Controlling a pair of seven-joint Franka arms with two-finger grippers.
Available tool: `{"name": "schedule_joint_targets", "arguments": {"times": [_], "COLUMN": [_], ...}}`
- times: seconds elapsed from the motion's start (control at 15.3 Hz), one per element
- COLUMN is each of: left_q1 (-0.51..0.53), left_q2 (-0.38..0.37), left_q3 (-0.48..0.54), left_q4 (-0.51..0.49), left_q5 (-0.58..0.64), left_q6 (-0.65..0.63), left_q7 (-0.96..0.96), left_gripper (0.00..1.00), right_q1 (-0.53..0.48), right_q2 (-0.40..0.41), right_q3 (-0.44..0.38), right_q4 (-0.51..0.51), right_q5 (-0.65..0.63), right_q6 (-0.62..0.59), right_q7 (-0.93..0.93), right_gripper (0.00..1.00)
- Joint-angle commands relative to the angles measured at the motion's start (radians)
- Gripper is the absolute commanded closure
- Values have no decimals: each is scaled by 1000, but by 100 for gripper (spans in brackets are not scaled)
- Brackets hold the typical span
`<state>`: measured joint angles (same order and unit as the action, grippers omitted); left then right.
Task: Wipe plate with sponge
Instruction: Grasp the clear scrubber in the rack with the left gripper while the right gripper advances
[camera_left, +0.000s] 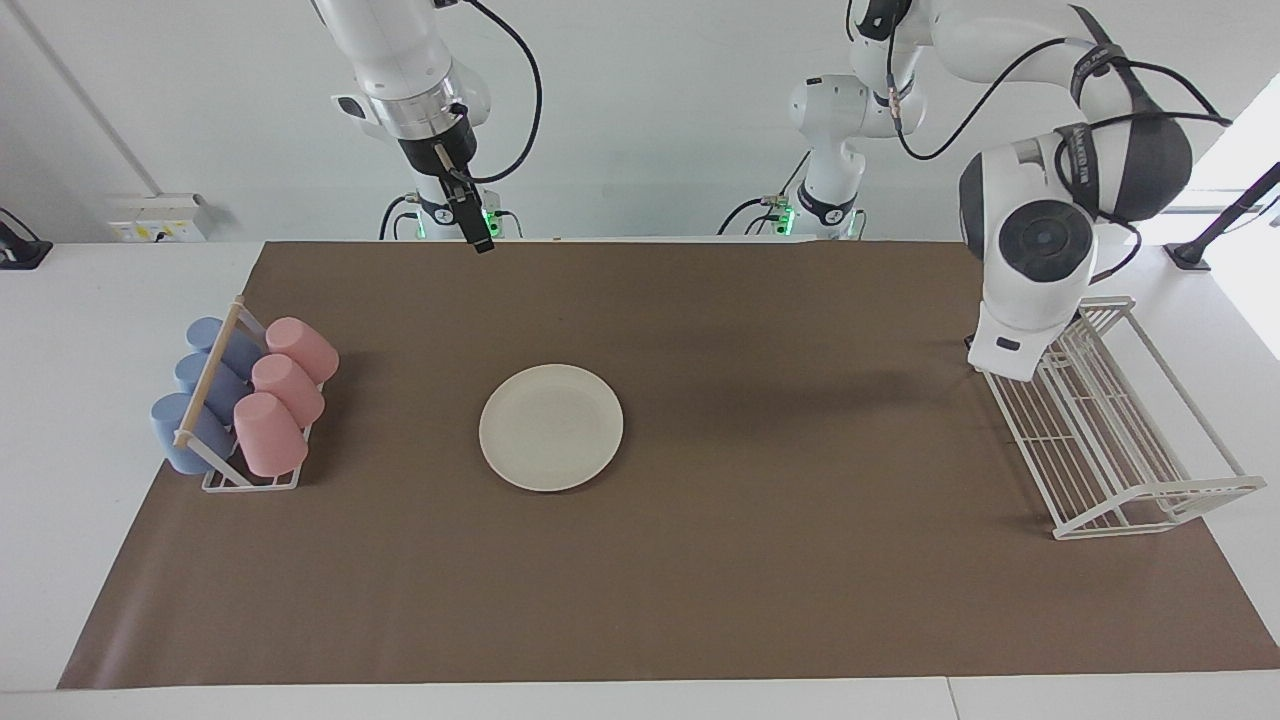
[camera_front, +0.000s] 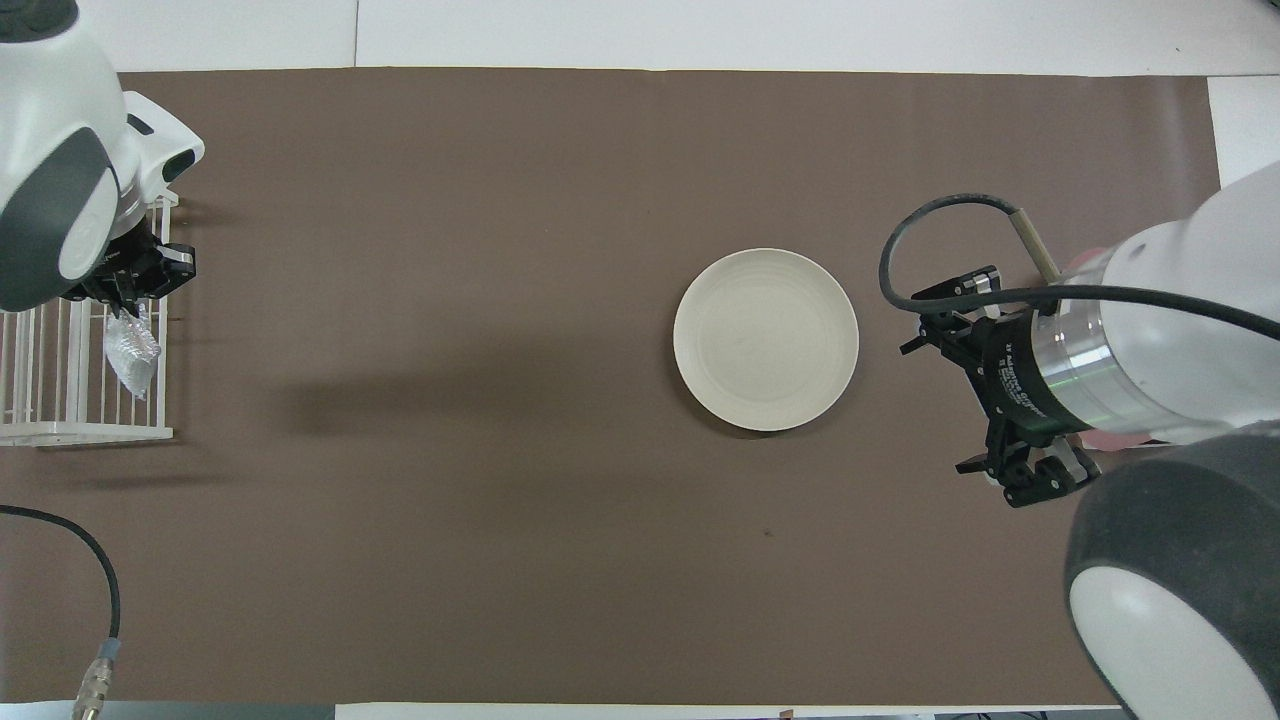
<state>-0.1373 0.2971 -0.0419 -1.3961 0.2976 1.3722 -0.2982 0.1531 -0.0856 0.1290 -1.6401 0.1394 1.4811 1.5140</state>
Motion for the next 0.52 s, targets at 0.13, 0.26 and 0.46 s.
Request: {"name": "schedule_joint_targets", "arguments": {"times": [0.13,0.26,0.46], "left_q1": [152,177,229], "left_q2": [-68,-98,-197], "left_q3": [11,11,11], "left_q4": [30,-30,-237], "left_q5": [-541,-680,-921], "left_q6": [-48,-45,13], "left_q7": [-21,-13,46], "left_gripper": [100,100,100], "right_q1": [12,22,55], "right_q2": [-28,-28,-28], "right_q3": [1,1,3], "right_q4": [-26,-24,-24], "right_q5": [9,11,11], "right_q6": [-8,-8,1], "right_q7": [153,239,316], "right_gripper": [0,0,0]}}
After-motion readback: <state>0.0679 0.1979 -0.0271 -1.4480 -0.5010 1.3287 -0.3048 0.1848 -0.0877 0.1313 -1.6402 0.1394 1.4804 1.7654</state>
